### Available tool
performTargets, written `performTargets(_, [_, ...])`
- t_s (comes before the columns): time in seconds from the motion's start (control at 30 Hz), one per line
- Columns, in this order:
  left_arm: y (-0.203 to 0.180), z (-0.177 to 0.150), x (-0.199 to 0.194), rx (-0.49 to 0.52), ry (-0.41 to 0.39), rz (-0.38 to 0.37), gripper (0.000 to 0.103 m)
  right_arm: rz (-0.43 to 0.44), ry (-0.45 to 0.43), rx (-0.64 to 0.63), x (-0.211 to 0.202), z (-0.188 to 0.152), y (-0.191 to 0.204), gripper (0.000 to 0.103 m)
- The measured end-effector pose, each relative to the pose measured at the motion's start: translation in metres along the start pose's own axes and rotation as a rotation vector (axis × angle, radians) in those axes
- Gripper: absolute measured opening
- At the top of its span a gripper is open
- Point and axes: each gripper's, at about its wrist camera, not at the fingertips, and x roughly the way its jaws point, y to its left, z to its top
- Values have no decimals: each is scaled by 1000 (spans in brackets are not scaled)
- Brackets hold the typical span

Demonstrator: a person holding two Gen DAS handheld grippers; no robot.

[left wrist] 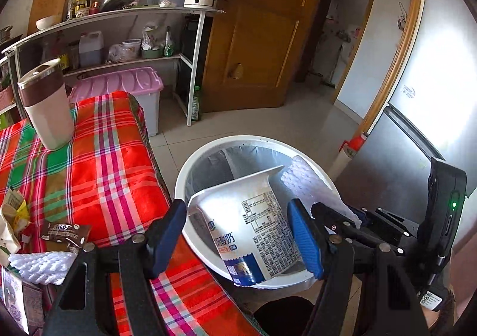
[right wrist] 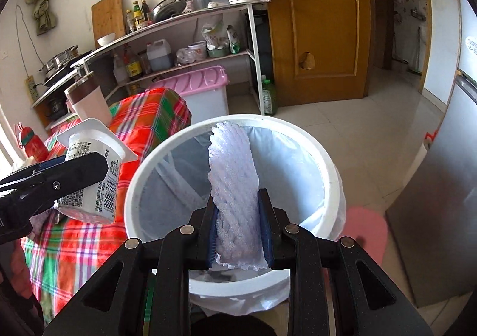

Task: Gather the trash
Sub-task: 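Carry the foam net and yogurt cup over the bin and open both tools, then move both open tools back over the table items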

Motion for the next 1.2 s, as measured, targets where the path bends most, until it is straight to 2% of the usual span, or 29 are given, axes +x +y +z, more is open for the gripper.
performTargets(0.2, [-6,-2,22,-6,48,-5,72,-44,36,-7,14,-5,-15,26])
performTargets(0.3, [-4,-3,28,-17,73,-11,73,-52,42,-4,18,-6,-18,30])
performTargets(0.47, [-3,-5,29,-22,84,-11,73,-60,36,-3,18,-8,-20,54])
performTargets(0.83, [16,-11,-1,-33,39,16,73,-52,16,12,8,-8,-9,54])
performTargets(1.2, [46,-25,-53,-41,-39,122,74,40,-34,-14,-12,-6,28,54])
